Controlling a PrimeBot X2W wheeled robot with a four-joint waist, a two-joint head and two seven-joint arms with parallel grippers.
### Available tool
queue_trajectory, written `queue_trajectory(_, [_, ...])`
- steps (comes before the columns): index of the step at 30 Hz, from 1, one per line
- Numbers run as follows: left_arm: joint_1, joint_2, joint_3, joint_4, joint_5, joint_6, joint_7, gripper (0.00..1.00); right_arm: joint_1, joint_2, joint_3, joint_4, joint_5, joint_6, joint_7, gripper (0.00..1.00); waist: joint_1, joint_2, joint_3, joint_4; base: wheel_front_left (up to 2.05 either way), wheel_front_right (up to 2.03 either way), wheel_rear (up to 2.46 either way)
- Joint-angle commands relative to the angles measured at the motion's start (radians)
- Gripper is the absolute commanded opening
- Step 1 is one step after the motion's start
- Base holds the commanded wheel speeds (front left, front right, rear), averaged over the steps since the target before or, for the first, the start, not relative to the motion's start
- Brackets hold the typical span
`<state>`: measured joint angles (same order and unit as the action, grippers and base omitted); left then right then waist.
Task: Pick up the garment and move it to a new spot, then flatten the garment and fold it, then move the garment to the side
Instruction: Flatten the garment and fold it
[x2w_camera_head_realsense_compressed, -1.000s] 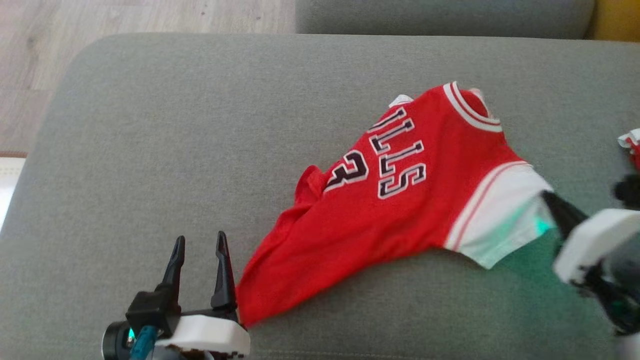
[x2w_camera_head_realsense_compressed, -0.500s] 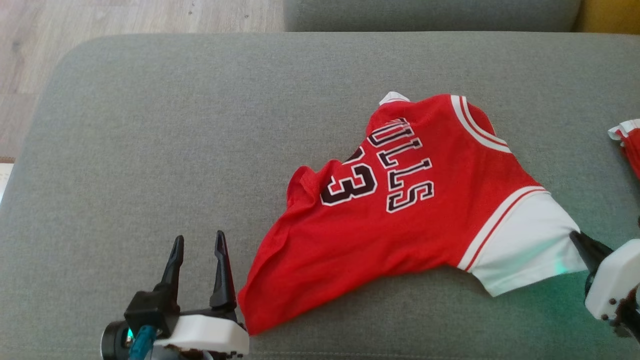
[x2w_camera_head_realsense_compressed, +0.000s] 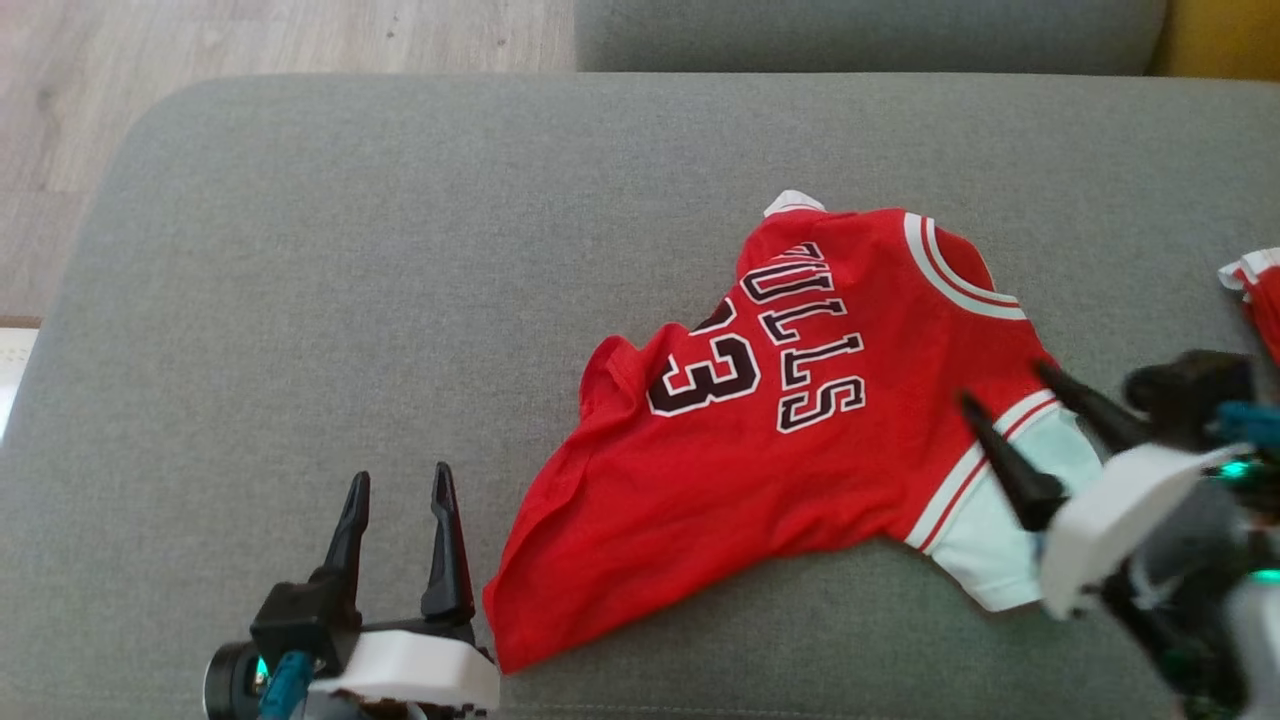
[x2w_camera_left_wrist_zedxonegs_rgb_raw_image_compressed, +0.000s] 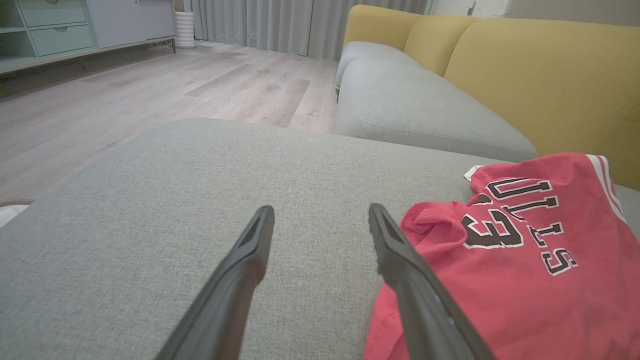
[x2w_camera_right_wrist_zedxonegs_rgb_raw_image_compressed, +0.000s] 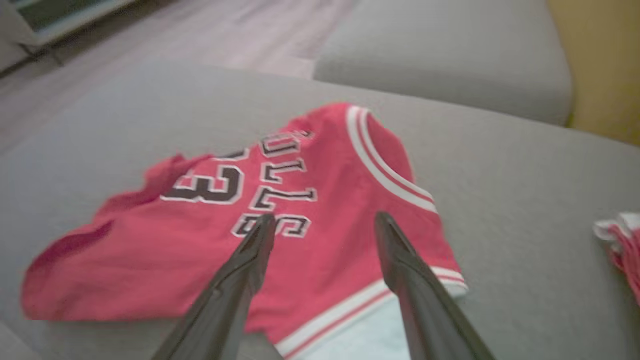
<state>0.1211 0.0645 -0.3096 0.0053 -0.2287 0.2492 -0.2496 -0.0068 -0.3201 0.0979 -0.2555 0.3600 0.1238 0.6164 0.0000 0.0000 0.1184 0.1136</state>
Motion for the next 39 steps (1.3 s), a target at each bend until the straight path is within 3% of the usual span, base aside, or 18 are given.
queue_trajectory(1, [-0.023, 0.0, 0.032, -0.027, 0.01, -0.003, -0.012, 1.0, -0.049, -0.011, 0.047, -0.044, 0.013, 0.007, -0.045, 1.0, 0.0, 0.0, -0.004, 0.002, 0.0, 0.0, 0.0])
queue_trajectory(8, [-0.022, 0.004, 0.027, -0.021, 0.007, -0.005, -0.012, 1.0, -0.11, -0.011, 0.351, 0.088, 0.009, 0.007, -0.287, 1.0, 0.0, 0.0, -0.018, 0.017, 0.0, 0.0, 0.0])
queue_trajectory(13, [-0.024, 0.008, 0.021, -0.021, 0.007, -0.006, -0.01, 1.0, -0.234, -0.022, 0.604, 0.263, 0.039, 0.007, -0.354, 1.0, 0.0, 0.0, -0.015, 0.027, 0.0, 0.0, 0.0])
queue_trajectory(23, [-0.051, 0.004, -0.015, -0.006, 0.004, -0.014, -0.006, 1.0, -0.545, 0.041, 0.896, 0.615, 0.076, 0.007, -0.375, 1.0, 0.0, 0.0, 0.005, 0.087, 0.0, 0.0, 0.0])
queue_trajectory(33, [-0.081, -0.004, -0.038, -0.001, -0.007, -0.01, -0.01, 1.0, -0.667, 0.024, 1.017, 0.834, 0.204, 0.007, -0.279, 1.0, 0.0, 0.0, 0.054, 0.147, 0.0, 0.0, 0.0])
queue_trajectory(34, [-0.084, -0.005, -0.04, 0.0, -0.008, -0.01, -0.01, 1.0, -0.674, 0.027, 1.029, 0.843, 0.22, 0.007, -0.273, 0.89, 0.0, 0.0, 0.06, 0.151, 0.0, 0.0, 0.0])
queue_trajectory(35, [-0.088, -0.006, -0.043, 0.0, -0.009, -0.009, -0.011, 1.0, -0.681, 0.029, 1.04, 0.849, 0.237, 0.007, -0.272, 0.0, 0.0, 0.0, 0.066, 0.154, 0.0, 0.0, 0.0])
queue_trajectory(39, [-0.098, -0.008, -0.049, 0.001, -0.013, -0.003, -0.011, 1.0, -0.717, 0.025, 1.071, 0.847, 0.305, 0.007, -0.301, 0.0, 0.0, 0.0, 0.085, 0.157, 0.0, 0.0, 0.0])
